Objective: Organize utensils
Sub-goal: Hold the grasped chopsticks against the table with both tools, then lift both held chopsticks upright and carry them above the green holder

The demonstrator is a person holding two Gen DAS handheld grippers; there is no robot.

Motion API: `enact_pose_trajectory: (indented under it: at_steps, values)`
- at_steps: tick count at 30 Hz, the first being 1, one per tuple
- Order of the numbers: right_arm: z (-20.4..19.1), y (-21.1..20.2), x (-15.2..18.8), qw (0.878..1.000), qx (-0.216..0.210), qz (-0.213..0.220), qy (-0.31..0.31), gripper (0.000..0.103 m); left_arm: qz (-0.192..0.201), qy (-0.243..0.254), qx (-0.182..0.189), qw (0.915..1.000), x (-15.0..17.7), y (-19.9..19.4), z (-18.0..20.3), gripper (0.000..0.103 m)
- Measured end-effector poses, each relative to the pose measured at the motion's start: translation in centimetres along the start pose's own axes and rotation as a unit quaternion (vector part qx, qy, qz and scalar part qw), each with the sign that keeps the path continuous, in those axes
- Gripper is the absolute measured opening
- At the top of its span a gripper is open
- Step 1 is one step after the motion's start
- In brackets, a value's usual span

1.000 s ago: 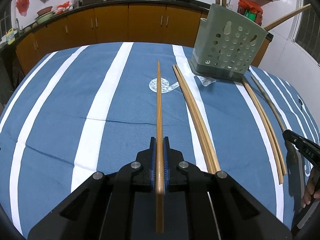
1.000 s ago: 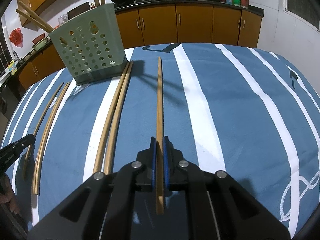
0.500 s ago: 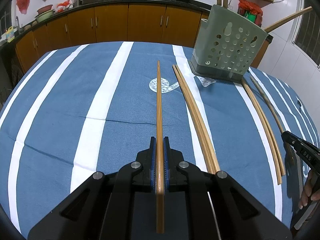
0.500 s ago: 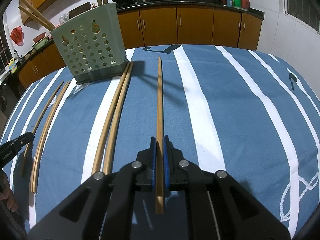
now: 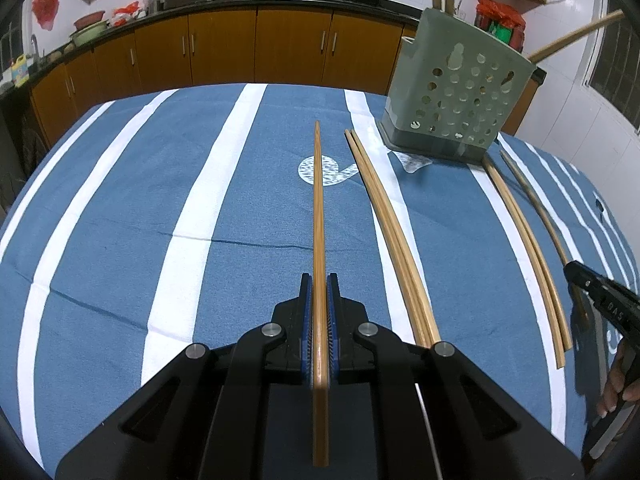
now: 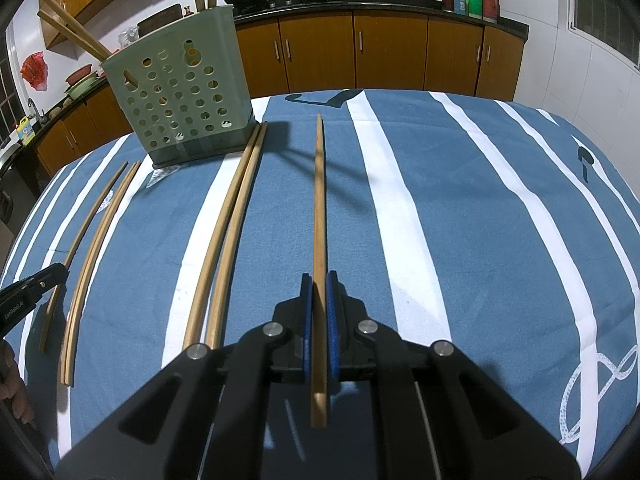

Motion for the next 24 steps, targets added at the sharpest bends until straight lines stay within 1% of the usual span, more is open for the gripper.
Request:
enact_pose_trajectory:
  at_steps: [10,17,21,24]
  values:
    - [0.0,-0.1,0.2,1.000,-0.001,0.000,0.000,0.009,0.001,0.011,-0.005,0.9999,0.8,-0.7,0.0,0.008]
    - [0.1,-0.6,0.0,1.000,-0.004,0.004,0.005,0.008,-0.006,0.008,-0.001,0.9999,0.7,-0.7,-0.1,0.008]
    - [0.0,-1.3,-0.4,1.000,-0.006,0.013,0.004,0.008,0.002,0.006,0.000,1.0000,0.3,-1.3,-0.3,0.008]
    - [-0.2,-2.2,-1.1,1.000,-0.009,0.026,0.002,0.008,0.016,0.002,0.002,0.9999,-0.6,-2.2,-0.5,0.008]
Point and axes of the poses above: each gripper's, at about its wrist camera, not at the fingertips, and y roughly the way its jaws point, z to its right, x to its underside, the point moved 7 cm from there along y, roughly the way its jaws point, and after that the axes turned 12 degrees about -x, right-handed, at the moved point
